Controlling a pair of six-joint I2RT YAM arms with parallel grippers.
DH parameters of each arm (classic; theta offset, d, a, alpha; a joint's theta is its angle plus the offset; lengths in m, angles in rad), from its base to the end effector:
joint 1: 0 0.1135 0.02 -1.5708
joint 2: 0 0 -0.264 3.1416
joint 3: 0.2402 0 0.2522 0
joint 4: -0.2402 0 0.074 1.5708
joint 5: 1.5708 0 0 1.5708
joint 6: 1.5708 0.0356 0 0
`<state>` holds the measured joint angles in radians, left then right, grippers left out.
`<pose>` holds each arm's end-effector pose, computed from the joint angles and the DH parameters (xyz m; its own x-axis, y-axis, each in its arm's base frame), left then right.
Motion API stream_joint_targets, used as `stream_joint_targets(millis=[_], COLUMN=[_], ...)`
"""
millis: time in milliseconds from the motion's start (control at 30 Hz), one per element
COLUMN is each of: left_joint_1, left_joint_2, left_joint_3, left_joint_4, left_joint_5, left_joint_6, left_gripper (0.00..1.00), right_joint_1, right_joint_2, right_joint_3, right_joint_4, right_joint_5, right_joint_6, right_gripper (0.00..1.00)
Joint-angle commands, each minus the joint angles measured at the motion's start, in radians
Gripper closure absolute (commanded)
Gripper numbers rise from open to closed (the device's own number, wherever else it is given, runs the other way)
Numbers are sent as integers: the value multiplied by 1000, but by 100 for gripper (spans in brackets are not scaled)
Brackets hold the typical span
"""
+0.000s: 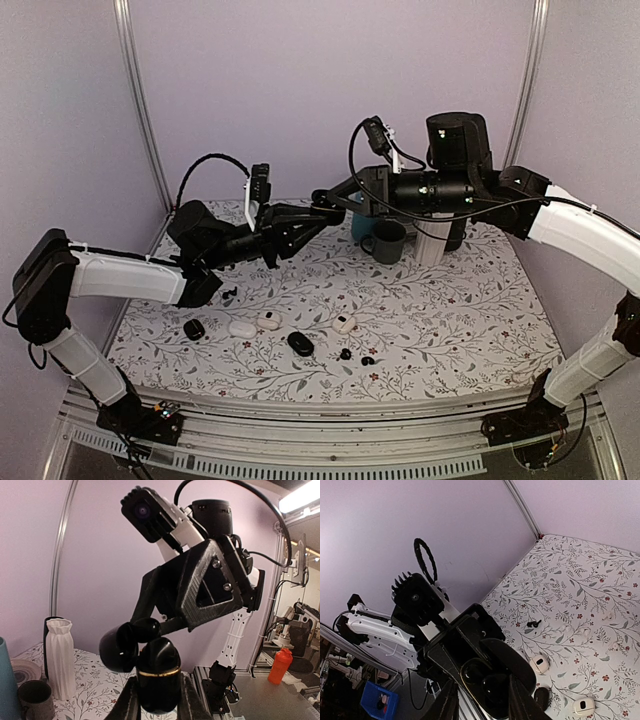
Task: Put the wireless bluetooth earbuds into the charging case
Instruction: Adjust the right earbud in the right side groove of the charging case, then close the charging case with the earbuds.
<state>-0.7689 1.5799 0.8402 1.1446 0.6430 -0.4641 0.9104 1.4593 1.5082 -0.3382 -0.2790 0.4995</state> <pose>0.2281 -0.2504 0.2971 -0.1732 -0.3309 -0.9276 0.9785 0.0490 -0.2002 0.1984 0.2714 0.4169 -0.5948 -0.0151 -0.8037 -0.7248 0.4426 0.5281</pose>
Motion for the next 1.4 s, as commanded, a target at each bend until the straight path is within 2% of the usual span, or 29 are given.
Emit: stream_joint_targets(millis=[0, 167, 500, 833, 1067, 1367], left_joint_1=[-10, -7, -8, -8, -8, -9], left_joint_2=[-38, -46, -37, -41, -37, -35], left_joint_3=[12, 8, 13, 16, 24, 36], left_joint_4=[18, 18, 20, 12, 12, 35], left_joint_5=[5, 3, 16, 34, 63, 124], left_joint_6=[8, 10, 2, -1, -8, -37], left_gripper=[100, 100, 100, 100, 100, 100], right_joint_1=[-2, -2, -1, -3, -7, -42], right_joint_2=[-8, -44, -69, -23, 15, 54], right_joint_3=[18, 1, -3, 66, 113, 120], right_joint_4=[-26, -40, -24, -76, -87, -95], right_joint_5=[28, 80, 85, 134, 125, 1], right_joint_6=[-18, -21, -40, -89, -123, -180], right_gripper=[66, 66, 66, 66, 53, 49])
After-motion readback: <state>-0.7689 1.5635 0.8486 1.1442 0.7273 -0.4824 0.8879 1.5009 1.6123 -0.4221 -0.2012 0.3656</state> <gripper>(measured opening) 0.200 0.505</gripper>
